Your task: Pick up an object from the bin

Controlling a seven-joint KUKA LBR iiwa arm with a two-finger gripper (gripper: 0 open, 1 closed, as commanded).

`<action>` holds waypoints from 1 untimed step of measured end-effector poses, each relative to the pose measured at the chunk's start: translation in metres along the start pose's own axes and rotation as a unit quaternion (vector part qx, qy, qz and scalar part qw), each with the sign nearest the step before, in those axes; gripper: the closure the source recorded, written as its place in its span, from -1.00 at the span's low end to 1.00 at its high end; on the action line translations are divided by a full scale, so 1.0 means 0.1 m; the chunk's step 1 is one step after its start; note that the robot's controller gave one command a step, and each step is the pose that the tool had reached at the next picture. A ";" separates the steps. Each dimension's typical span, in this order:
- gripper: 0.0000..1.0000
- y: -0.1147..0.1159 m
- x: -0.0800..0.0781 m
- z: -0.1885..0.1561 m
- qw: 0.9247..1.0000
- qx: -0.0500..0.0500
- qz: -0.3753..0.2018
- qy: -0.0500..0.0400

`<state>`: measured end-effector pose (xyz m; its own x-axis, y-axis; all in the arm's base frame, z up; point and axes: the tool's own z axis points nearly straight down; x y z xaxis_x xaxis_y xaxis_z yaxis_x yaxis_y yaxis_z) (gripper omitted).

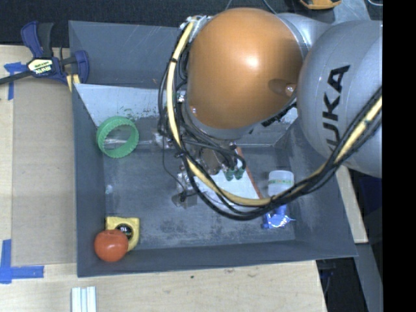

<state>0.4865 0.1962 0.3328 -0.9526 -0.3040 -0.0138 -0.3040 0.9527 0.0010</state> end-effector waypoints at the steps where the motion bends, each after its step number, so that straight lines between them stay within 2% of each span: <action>1: -1.00 -0.65 0.07 0.39 0.992 0.001 0.127 0.000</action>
Offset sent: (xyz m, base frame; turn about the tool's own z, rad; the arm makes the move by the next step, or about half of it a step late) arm 0.0121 -0.0617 -0.0383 0.2523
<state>0.4995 0.1325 0.2940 -0.9984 -0.0547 -0.0133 -0.0547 0.9985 0.0030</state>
